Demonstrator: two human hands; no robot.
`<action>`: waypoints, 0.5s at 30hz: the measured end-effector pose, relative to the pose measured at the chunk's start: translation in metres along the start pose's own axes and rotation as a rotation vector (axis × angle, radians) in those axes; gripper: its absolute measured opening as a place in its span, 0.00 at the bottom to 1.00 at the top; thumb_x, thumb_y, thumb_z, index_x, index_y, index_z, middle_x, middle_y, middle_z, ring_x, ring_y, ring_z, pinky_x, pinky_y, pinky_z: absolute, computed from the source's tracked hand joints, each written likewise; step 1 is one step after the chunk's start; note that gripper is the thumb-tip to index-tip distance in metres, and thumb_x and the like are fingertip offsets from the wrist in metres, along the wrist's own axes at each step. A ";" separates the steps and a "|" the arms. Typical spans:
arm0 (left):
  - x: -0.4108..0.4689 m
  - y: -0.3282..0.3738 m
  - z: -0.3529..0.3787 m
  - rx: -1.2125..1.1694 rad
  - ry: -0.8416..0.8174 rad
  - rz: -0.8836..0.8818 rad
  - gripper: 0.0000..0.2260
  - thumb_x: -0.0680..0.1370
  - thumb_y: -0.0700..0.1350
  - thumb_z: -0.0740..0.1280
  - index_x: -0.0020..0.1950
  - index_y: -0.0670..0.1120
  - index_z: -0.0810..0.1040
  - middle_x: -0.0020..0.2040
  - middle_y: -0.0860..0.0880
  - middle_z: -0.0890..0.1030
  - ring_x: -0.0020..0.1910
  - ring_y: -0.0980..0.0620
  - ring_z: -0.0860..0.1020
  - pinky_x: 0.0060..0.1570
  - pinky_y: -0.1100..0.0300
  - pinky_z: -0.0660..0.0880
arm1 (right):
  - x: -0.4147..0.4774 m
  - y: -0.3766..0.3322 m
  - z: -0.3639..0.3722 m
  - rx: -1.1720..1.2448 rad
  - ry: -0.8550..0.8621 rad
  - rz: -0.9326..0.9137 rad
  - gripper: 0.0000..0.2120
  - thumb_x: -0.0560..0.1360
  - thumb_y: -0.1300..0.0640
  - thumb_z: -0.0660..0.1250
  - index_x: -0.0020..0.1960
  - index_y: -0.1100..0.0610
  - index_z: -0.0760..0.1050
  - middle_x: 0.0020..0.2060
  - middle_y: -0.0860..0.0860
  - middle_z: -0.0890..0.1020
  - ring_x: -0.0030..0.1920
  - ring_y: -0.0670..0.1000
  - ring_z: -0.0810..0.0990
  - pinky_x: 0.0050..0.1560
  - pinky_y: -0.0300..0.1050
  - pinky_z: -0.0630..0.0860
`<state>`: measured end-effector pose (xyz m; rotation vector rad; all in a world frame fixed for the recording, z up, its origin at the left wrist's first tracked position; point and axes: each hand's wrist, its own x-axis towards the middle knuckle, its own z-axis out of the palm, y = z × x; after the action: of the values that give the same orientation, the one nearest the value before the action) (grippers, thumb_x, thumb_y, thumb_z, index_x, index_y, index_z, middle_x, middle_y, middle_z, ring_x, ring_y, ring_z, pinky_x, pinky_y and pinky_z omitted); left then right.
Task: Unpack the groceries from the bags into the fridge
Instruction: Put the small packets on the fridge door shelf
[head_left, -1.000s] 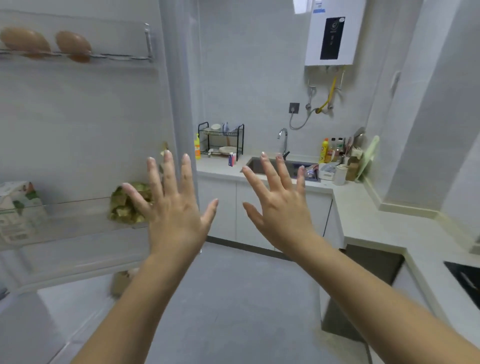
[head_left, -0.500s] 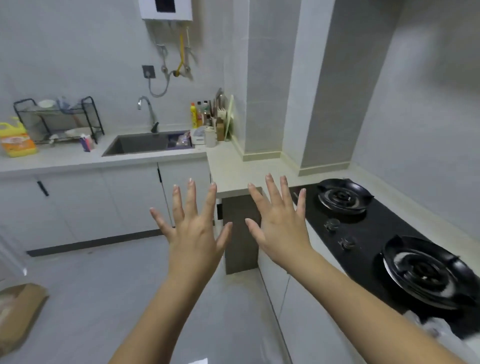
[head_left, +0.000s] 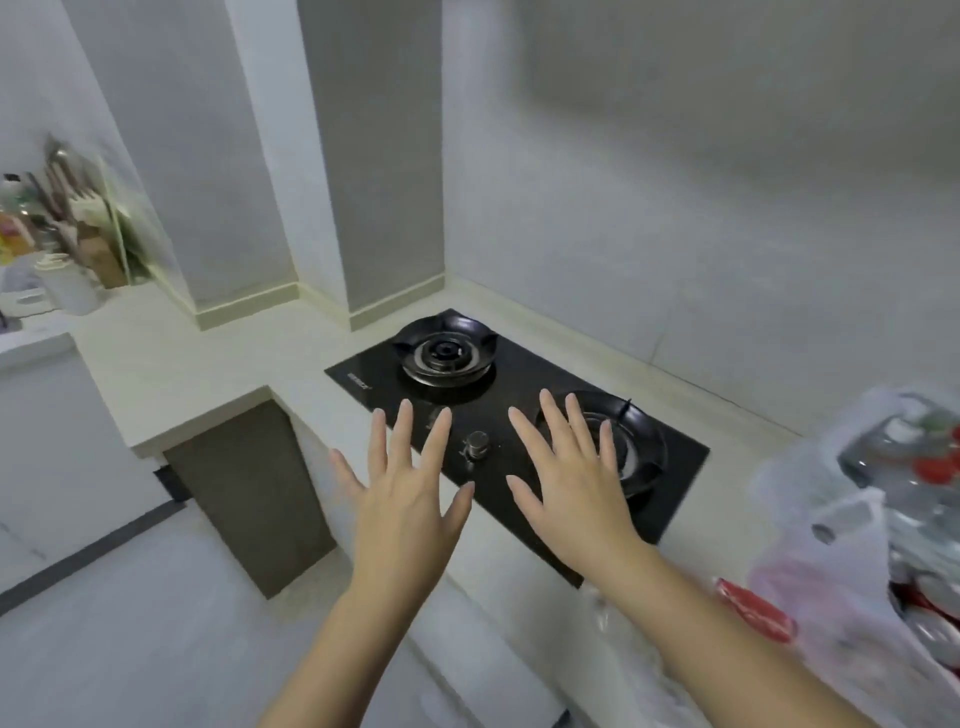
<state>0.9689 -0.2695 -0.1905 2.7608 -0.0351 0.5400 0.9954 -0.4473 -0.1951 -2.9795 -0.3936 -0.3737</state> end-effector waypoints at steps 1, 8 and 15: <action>0.005 0.007 0.010 -0.014 -0.027 0.024 0.31 0.77 0.57 0.67 0.78 0.55 0.60 0.79 0.45 0.57 0.79 0.42 0.48 0.70 0.32 0.40 | -0.003 0.013 0.003 -0.003 -0.011 0.041 0.33 0.80 0.41 0.55 0.80 0.44 0.44 0.80 0.51 0.43 0.79 0.56 0.38 0.76 0.62 0.42; 0.021 0.058 0.071 -0.081 -0.208 0.212 0.32 0.78 0.58 0.65 0.78 0.58 0.57 0.80 0.47 0.54 0.79 0.45 0.43 0.71 0.35 0.37 | -0.049 0.091 0.026 0.053 -0.099 0.323 0.33 0.81 0.43 0.55 0.79 0.42 0.41 0.79 0.48 0.39 0.78 0.52 0.35 0.76 0.57 0.40; -0.005 0.116 0.102 -0.197 -0.274 0.309 0.25 0.74 0.50 0.73 0.70 0.51 0.74 0.72 0.46 0.71 0.75 0.43 0.64 0.72 0.35 0.49 | -0.100 0.154 0.034 0.219 -0.164 0.434 0.23 0.79 0.50 0.62 0.73 0.50 0.66 0.74 0.50 0.63 0.73 0.53 0.64 0.68 0.50 0.68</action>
<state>0.9913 -0.4120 -0.2457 2.6252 -0.5551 0.2113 0.9508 -0.6143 -0.2655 -2.7788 0.1910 -0.0374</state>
